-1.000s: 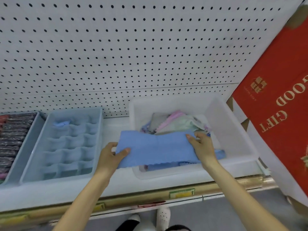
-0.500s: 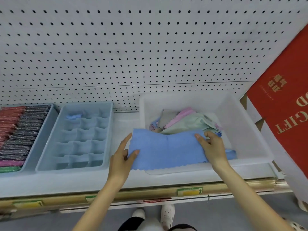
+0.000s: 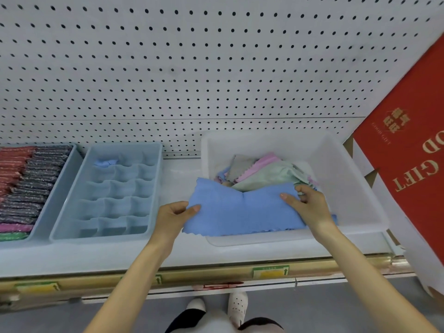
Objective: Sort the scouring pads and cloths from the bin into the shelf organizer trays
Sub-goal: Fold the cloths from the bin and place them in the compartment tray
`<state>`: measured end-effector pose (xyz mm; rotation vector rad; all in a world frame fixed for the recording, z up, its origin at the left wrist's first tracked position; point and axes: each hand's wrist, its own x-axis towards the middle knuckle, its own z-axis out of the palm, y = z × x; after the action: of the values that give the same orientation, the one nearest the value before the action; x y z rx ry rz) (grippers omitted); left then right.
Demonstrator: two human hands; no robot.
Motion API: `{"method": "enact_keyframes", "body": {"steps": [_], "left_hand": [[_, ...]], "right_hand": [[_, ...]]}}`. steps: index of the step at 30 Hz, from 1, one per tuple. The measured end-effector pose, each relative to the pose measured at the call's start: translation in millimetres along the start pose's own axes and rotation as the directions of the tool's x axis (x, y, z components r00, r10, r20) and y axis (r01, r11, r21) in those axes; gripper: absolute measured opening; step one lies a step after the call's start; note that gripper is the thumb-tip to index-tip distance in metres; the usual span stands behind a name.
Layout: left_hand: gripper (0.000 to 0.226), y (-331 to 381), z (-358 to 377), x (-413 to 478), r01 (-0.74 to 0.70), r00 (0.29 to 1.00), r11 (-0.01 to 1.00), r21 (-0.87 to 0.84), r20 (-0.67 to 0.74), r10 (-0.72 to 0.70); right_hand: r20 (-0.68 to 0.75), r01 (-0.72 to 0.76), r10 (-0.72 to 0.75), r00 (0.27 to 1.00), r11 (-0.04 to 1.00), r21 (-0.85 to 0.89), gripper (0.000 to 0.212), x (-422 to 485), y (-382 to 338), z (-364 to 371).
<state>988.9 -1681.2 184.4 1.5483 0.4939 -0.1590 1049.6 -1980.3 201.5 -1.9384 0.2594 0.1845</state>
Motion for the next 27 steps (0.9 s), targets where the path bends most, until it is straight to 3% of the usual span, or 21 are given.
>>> {"method": "enact_keyframes", "body": {"steps": [4, 12, 18, 27], "left_hand": [[0.037, 5, -1, 3, -0.008, 1.000, 1.000, -0.024, -0.017, 0.007], [0.044, 8, 4, 13, -0.048, 0.996, 0.999, -0.015, -0.081, 0.046], [0.038, 2, 5, 16, -0.068, 0.989, 0.998, 0.013, -0.130, 0.069], [0.045, -4, 7, 19, -0.116, 0.971, 0.988, 0.099, -0.198, 0.134]], "right_hand": [[0.137, -0.012, 0.016, 0.990, 0.999, -0.037, 0.032, -3, 0, -14], [0.071, -0.041, 0.038, 0.997, 0.998, 0.040, 0.055, -3, -2, -19], [0.097, -0.049, 0.042, 0.994, 0.997, 0.066, 0.023, -6, 0, -15], [0.107, -0.112, 0.109, 0.988, 0.993, 0.029, 0.029, -2, 0, -12]]}}
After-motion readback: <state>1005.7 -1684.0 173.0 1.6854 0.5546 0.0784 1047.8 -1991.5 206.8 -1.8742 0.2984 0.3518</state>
